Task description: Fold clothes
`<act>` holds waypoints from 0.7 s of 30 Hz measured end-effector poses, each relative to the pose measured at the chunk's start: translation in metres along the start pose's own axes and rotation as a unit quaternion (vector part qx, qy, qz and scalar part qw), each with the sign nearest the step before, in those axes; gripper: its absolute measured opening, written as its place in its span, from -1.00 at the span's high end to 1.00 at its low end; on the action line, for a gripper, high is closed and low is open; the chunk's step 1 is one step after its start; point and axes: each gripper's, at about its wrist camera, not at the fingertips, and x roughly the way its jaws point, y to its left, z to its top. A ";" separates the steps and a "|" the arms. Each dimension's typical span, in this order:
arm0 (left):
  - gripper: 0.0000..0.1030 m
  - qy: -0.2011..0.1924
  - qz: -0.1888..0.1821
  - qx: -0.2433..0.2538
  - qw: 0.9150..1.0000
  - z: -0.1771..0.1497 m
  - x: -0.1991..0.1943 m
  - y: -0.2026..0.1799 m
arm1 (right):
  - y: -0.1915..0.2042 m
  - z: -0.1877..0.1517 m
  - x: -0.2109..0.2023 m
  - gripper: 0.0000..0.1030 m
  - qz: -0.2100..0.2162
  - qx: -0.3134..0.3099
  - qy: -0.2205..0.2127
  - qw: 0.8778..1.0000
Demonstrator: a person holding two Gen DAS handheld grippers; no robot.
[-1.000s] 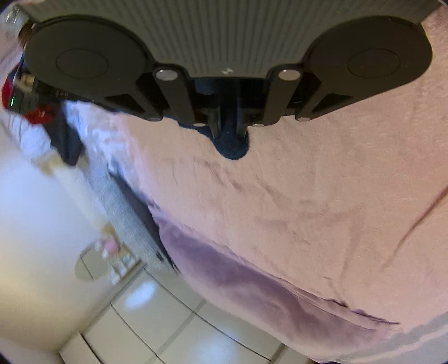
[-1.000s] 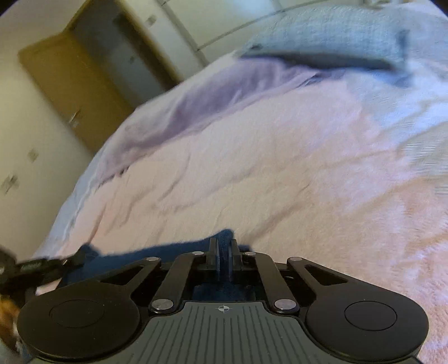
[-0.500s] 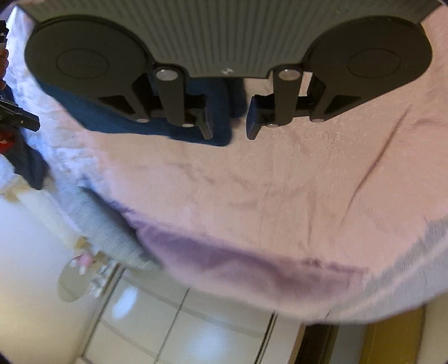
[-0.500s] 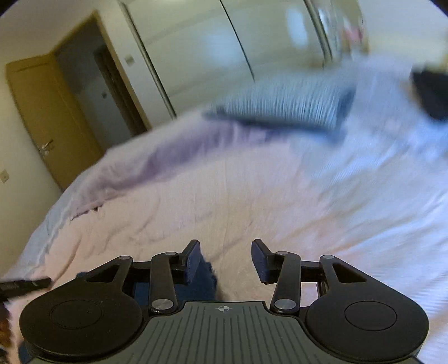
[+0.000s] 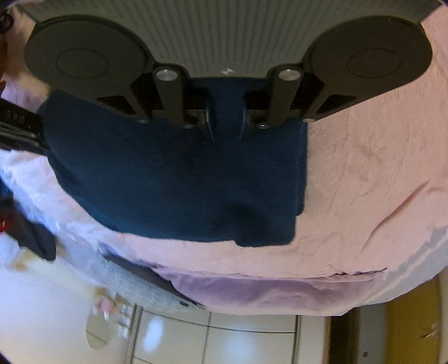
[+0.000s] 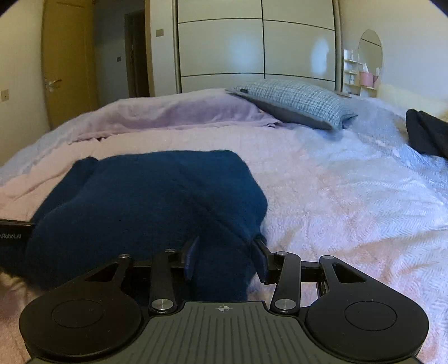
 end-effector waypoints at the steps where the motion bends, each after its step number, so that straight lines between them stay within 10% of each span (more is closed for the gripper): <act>1: 0.65 0.001 0.006 0.008 1.000 0.003 -0.002 -0.002 | 0.000 0.003 -0.001 0.15 0.000 -0.009 0.004 1.000; 11: 0.68 -0.057 -0.012 -0.026 0.998 0.019 -0.069 -0.009 | 0.006 0.026 -0.053 0.14 0.003 0.010 -0.066 0.998; 21: 0.61 -0.010 0.046 -0.014 0.999 -0.005 -0.036 -0.014 | 0.015 0.007 -0.011 0.14 0.007 0.046 0.009 0.999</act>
